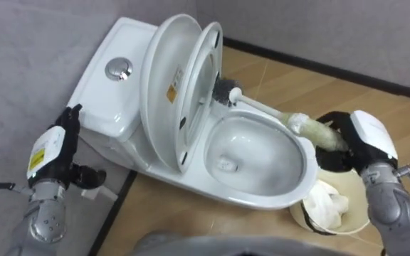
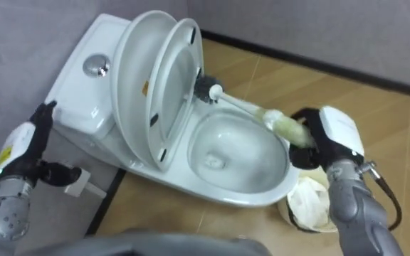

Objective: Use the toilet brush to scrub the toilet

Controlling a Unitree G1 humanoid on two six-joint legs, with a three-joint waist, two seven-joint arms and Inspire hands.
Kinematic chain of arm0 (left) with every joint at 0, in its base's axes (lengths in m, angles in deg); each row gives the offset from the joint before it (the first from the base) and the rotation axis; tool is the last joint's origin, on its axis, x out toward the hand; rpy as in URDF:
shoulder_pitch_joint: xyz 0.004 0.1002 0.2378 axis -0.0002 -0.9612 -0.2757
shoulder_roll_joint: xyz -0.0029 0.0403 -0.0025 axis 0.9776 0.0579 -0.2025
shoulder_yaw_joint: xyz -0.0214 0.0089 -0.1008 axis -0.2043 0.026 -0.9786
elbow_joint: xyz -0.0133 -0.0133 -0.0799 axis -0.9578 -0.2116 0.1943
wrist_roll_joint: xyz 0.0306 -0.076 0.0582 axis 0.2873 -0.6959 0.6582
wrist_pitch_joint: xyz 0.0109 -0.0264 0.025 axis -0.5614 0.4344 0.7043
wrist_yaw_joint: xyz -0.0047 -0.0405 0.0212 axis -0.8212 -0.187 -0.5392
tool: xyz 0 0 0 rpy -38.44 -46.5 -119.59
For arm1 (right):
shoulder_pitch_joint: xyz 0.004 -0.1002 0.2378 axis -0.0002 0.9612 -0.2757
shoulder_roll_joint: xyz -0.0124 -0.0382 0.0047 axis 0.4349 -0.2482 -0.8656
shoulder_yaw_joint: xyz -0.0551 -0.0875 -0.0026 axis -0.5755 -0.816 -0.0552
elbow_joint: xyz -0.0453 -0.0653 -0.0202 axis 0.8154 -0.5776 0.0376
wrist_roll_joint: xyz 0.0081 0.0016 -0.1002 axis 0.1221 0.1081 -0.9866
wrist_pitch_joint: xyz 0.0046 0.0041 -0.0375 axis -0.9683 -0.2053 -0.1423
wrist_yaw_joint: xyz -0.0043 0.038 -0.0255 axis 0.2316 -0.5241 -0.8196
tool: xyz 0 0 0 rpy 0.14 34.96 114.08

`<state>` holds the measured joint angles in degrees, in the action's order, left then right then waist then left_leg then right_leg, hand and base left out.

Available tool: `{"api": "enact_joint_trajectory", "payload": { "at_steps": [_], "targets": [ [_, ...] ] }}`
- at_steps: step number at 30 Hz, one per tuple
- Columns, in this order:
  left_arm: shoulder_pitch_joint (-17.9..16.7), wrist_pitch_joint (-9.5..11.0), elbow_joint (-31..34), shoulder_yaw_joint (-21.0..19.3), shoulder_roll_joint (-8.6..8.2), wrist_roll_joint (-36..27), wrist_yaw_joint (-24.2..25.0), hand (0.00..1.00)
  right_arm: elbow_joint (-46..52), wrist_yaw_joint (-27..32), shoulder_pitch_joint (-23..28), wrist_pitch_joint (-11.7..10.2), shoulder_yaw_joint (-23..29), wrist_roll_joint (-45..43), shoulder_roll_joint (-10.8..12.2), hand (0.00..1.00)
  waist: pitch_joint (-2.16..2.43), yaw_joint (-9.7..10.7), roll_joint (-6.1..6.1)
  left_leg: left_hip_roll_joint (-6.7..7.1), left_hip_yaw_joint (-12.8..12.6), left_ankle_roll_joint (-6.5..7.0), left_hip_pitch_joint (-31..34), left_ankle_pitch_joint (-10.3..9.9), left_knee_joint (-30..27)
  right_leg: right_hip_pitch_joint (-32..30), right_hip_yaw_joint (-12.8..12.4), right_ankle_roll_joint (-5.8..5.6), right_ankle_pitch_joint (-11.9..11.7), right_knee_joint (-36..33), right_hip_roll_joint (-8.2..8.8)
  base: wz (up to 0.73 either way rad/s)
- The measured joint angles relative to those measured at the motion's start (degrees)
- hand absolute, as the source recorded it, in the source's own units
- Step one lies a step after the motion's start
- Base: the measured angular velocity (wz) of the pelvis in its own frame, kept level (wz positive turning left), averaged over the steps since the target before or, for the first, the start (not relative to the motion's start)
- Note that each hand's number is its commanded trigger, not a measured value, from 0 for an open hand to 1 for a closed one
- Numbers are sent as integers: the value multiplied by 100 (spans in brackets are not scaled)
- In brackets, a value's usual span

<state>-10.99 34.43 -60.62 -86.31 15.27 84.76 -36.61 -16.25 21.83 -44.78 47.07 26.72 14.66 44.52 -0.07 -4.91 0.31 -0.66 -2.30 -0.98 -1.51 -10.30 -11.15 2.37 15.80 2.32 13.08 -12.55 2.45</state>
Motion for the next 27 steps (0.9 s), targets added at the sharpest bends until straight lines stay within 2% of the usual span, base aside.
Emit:
{"api": "enact_joint_trajectory", "payload": {
  "at_steps": [2,4,8,12,15,20,24,27],
  "targets": [
    [-138,-78,-38,-101,-85,-134,0,0,-32,20,55,11,43,222,30,100,0,-1,13,1,0,0,-20,0,54,1,-6,-5,-4,-3,-8,0],
    [-181,-94,-248,-168,-151,-197,-21,0,-33,77,203,9,170,475,192,100,4,14,42,8,-2,0,-73,0,63,56,-20,-8,-5,29,-12,0],
    [-134,-192,-1234,-175,-245,-763,-40,0,-343,327,300,-18,229,1516,381,100,6,16,32,11,5,0,-298,-2,140,332,-31,-26,-19,204,-32,0],
    [-81,-316,-2141,-185,-401,-1599,-27,0,-1402,544,-20,2,433,2202,548,100,8,79,41,8,-20,0,-414,-2,194,386,-152,-30,-21,270,-56,-10],
    [-17,-450,-2689,-330,-562,-1741,-3,0,-2012,712,-49,14,672,2648,737,100,3,151,74,9,-93,-1,-427,-2,197,375,-183,-35,-25,278,-57,0],
    [137,-536,-3477,-525,-710,-2095,73,0,-2724,850,-46,31,899,3177,883,100,1,289,83,4,-100,0,-528,-2,257,420,-269,-40,-36,280,-68,-11],
    [342,-628,-4083,-660,-735,-2412,119,0,-3298,956,-167,39,925,3774,1000,100,2,321,101,-12,-226,-1,-646,-2,257,467,-484,-41,-35,294,-88,-25],
    [356,-722,-4143,-657,-772,-2418,229,0,-3662,1020,-280,64,967,4090,1150,100,3,448,123,-13,-240,-1,-691,-3,258,466,-541,-41,-36,286,-97,-10]
  ]
}}
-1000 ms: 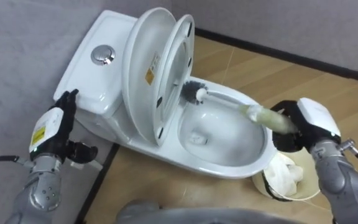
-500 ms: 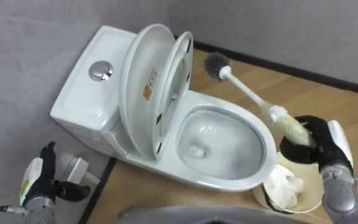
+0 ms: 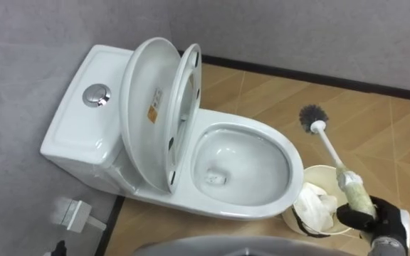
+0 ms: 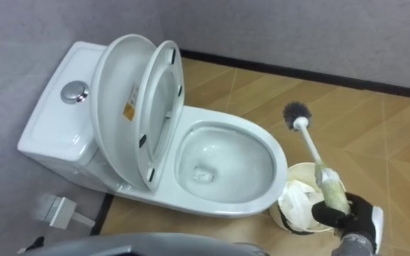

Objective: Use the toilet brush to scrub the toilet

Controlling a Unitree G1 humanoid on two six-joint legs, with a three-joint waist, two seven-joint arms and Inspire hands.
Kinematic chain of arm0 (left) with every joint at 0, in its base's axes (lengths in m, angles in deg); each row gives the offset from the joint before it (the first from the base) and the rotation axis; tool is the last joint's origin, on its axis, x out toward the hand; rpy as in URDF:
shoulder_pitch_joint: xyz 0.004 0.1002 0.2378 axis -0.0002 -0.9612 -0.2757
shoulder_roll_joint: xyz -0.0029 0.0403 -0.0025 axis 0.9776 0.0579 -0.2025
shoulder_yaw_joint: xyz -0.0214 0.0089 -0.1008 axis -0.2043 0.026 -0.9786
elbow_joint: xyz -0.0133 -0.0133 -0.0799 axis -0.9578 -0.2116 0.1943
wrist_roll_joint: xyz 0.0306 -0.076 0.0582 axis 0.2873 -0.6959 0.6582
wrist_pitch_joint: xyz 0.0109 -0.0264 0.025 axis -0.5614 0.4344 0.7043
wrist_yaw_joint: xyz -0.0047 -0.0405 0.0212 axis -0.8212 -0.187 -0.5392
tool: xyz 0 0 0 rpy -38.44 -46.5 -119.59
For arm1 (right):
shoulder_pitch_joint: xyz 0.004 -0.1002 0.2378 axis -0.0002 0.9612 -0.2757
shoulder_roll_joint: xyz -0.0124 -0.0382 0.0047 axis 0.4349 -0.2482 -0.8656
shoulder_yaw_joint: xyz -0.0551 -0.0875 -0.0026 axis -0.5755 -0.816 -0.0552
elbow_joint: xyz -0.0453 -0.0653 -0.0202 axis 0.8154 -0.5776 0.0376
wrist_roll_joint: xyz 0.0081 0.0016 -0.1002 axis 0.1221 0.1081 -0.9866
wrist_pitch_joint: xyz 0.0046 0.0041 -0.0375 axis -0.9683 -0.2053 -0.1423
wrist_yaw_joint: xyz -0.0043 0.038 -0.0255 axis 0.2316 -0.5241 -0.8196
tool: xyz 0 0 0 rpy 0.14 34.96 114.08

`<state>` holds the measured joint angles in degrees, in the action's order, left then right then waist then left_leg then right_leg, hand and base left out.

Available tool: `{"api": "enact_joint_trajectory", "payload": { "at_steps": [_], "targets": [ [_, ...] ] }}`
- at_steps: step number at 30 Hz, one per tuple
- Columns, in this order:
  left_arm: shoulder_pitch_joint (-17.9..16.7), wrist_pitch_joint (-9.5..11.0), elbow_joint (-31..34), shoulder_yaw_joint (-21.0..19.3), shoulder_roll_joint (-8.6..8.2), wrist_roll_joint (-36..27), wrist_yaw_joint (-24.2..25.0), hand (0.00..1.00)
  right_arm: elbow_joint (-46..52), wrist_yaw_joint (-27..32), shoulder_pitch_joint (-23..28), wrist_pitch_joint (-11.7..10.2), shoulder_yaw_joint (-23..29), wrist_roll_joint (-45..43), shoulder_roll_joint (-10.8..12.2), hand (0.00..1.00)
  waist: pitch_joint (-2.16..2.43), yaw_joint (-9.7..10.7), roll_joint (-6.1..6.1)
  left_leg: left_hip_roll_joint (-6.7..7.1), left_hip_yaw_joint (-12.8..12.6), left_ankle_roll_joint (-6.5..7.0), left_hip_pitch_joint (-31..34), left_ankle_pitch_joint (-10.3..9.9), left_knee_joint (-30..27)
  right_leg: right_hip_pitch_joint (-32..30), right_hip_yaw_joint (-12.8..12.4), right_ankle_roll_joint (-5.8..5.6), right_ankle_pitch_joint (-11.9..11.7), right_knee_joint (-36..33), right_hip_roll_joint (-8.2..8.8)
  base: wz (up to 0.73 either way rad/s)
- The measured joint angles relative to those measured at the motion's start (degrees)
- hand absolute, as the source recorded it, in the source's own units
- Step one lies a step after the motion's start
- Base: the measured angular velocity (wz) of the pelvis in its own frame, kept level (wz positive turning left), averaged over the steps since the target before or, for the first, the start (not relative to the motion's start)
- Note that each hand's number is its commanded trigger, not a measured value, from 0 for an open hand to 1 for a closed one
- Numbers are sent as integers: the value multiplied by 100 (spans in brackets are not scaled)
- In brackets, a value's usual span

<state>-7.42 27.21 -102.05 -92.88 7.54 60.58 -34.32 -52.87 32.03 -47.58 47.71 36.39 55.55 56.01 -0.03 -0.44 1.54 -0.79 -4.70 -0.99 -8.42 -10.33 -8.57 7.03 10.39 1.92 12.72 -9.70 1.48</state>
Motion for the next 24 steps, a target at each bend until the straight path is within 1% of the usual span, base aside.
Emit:
{"api": "enact_joint_trajectory", "payload": {
  "at_steps": [1,3,6,12,16,17,18,21,24],
  "targets": [
    [0,-13,-15,0,-1,0,18,0,-54,5,-11,6,1,62,18,100,2,21,5,1,-1,0,-9,0,0,7,-8,0,0,-6,0,-5],
    [7,-110,-33,9,1,1,44,0,-208,19,-35,52,2,144,57,100,2,69,8,1,-7,0,-25,0,-1,30,-21,0,0,-8,0,-3],
    [24,-256,-56,77,3,7,221,0,-609,6,-163,199,2,257,69,100,2,180,-7,-1,-51,-2,-28,-4,-3,31,-49,-3,-2,-8,-4,-1],
    [28,-432,-104,127,3,30,334,0,-881,8,-186,377,2,289,85,100,-8,207,-41,-8,-86,-2,-36,-4,-14,12,-117,0,-12,-14,-17,-5],
    [53,-462,-145,149,3,35,382,0,-885,8,-209,378,2,274,95,100,-20,212,-65,-10,-89,-2,-28,-4,-15,-8,-124,0,-13,-18,-18,0],
    [77,-470,-173,149,3,69,393,0,-888,7,-221,378,2,262,96,41,-21,212,-66,-11,-90,-2,-27,-4,-15,-14,-123,0,-13,-16,-18,0],
    [103,-470,-201,149,4,75,410,0,-904,7,-229,378,2,255,96,0,-24,204,-70,-10,-90,-2,-25,-5,-15,-16,-124,0,-13,-15,-18,0],
    [128,-465,-278,149,4,89,433,0,-1074,-8,-354,377,2,256,96,0,-24,173,-79,-16,-143,-2,-18,-5,-15,-38,-169,1,-14,-15,-27,-5],
    [129,-466,-367,150,4,115,462,0,-1189,-73,-454,376,0,266,96,0,-21,173,-92,-23,-144,-6,-18,-11,-15,-49,-206,9,-20,-11,-41,-8]
  ]
}}
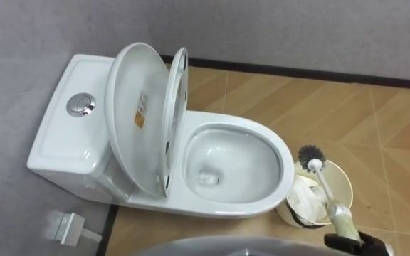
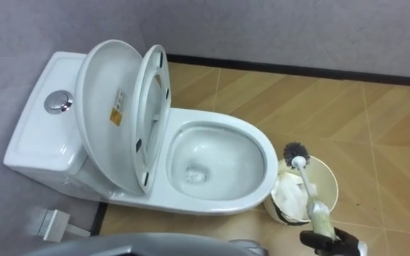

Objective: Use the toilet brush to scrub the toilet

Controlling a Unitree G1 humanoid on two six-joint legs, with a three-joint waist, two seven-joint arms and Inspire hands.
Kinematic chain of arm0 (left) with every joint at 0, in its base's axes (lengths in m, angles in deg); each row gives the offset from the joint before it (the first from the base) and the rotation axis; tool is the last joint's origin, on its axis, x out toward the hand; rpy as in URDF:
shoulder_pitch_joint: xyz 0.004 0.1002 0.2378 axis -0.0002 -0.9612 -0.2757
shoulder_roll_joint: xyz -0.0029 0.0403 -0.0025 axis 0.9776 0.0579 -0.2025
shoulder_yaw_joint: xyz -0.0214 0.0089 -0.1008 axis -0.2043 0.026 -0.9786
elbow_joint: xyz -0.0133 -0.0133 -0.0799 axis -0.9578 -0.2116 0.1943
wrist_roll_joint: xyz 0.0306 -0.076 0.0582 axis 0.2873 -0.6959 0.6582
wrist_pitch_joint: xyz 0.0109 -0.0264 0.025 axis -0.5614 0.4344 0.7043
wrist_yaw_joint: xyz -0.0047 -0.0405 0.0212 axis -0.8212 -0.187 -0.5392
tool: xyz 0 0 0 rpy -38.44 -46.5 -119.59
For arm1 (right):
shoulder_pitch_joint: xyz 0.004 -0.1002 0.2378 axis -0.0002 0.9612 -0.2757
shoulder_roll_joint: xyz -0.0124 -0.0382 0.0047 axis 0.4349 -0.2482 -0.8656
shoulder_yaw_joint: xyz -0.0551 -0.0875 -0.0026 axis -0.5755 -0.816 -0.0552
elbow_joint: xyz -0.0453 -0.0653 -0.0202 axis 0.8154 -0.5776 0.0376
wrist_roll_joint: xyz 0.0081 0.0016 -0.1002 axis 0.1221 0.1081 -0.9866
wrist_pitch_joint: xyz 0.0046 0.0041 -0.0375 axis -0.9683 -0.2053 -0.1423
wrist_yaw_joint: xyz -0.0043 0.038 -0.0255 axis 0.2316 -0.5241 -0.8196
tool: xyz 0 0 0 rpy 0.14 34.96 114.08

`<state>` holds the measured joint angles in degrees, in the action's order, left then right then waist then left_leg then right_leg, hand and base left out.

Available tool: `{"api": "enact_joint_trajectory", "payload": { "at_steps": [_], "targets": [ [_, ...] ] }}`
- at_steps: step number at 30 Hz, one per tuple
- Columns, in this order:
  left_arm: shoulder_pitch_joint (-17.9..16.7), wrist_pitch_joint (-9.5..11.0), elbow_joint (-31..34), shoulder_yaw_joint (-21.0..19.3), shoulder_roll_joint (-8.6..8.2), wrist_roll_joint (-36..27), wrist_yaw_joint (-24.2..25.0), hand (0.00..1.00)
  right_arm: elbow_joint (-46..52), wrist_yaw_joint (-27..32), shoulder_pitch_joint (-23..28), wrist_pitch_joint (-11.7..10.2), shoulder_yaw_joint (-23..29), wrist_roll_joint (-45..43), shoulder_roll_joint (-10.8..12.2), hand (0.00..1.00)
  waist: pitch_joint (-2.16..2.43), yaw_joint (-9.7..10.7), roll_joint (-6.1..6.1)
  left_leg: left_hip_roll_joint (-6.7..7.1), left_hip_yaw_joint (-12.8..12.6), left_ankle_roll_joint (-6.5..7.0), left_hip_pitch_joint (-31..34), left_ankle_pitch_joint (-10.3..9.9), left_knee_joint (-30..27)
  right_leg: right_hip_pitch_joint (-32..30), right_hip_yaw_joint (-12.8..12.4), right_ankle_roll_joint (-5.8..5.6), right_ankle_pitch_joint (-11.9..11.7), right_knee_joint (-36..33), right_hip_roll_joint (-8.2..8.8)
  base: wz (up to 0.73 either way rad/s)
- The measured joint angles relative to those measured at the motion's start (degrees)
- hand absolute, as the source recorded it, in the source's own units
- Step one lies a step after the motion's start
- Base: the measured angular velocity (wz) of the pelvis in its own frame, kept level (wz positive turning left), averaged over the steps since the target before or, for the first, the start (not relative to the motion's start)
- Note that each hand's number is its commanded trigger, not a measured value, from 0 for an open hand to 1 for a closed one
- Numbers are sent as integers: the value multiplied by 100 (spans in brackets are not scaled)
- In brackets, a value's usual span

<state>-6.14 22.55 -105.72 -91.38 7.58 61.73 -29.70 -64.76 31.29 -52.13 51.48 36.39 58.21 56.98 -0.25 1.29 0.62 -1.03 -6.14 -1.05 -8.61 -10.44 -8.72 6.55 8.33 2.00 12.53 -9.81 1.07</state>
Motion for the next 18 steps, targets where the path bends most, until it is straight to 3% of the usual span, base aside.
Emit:
{"api": "enact_joint_trajectory", "payload": {
  "at_steps": [18],
  "targets": [
    [58,-37,-15,29,0,238,69,0,-128,5,-282,-13,8,182,0,0,19,-11,15,-20,6,-1,-7,-1,-4,40,28,24,-14,5,-21,0]
  ]
}}
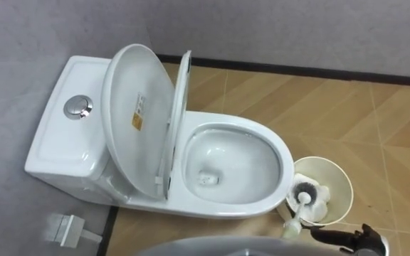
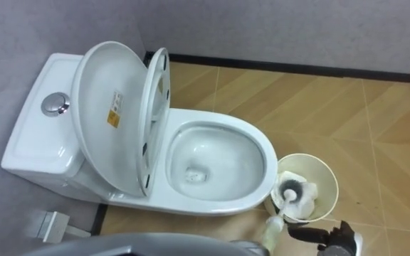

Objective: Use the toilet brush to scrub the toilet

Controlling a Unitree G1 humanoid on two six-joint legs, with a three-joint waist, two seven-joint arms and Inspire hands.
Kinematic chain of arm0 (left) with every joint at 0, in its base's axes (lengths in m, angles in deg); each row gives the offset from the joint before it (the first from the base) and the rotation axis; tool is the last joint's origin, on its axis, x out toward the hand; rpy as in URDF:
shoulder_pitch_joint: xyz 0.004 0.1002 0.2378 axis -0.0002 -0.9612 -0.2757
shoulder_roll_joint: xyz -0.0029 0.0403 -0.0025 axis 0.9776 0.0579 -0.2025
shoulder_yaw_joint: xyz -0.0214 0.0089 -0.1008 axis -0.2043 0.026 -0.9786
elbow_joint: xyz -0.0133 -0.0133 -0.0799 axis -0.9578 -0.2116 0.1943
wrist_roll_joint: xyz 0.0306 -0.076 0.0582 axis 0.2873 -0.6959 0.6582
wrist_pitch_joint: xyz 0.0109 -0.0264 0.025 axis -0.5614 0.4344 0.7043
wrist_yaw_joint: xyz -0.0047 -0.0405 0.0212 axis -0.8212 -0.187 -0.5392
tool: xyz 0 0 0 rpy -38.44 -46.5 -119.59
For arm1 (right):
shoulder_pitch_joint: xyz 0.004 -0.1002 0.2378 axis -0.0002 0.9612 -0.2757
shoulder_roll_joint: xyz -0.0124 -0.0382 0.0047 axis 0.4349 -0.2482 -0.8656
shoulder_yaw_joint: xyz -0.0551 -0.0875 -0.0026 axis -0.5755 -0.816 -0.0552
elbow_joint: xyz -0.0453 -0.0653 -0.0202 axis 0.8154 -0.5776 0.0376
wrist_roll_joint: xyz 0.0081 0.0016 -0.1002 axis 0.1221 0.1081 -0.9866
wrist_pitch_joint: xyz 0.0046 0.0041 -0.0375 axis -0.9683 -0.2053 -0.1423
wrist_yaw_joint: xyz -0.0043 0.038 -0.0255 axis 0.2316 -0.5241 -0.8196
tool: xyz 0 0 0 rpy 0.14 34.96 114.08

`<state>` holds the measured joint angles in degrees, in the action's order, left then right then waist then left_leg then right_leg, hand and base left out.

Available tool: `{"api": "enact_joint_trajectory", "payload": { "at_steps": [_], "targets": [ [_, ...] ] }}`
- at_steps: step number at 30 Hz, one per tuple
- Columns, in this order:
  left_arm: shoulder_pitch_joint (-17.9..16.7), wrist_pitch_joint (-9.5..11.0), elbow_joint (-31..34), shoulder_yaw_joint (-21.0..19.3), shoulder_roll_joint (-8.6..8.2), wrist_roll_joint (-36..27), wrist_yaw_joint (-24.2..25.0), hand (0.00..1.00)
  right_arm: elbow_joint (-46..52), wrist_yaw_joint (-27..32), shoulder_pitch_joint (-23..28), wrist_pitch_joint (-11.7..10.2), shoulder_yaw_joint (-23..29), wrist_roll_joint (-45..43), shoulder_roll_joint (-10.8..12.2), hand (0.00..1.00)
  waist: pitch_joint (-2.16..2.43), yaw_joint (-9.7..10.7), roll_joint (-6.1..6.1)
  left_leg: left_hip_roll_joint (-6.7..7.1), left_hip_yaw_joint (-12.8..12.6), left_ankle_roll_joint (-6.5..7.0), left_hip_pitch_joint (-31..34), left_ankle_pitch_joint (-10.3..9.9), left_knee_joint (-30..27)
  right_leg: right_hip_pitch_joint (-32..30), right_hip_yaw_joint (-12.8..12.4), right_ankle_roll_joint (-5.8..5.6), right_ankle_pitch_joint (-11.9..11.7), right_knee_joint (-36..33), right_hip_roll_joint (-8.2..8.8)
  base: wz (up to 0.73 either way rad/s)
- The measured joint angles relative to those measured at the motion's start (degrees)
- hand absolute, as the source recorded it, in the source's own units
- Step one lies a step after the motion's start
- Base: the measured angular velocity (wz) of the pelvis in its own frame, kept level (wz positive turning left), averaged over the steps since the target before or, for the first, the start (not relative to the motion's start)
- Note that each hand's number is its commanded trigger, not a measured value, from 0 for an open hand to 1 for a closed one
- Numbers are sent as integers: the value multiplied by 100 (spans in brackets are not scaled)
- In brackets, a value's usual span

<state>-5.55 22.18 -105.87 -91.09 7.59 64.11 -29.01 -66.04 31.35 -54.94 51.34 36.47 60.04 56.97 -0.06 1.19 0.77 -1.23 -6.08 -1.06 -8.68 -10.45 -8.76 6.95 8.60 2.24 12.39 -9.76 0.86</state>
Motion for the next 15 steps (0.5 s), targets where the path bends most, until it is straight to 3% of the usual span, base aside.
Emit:
{"api": "enact_joint_trajectory", "payload": {
  "at_steps": [15],
  "targets": [
    [-25,-69,0,-112,-2,9,-4,0,-39,-72,-32,6,154,100,110,0,-13,-17,-40,-9,-6,-1,-1,-1,-5,-12,4,2,-2,2,-7,0]
  ]
}}
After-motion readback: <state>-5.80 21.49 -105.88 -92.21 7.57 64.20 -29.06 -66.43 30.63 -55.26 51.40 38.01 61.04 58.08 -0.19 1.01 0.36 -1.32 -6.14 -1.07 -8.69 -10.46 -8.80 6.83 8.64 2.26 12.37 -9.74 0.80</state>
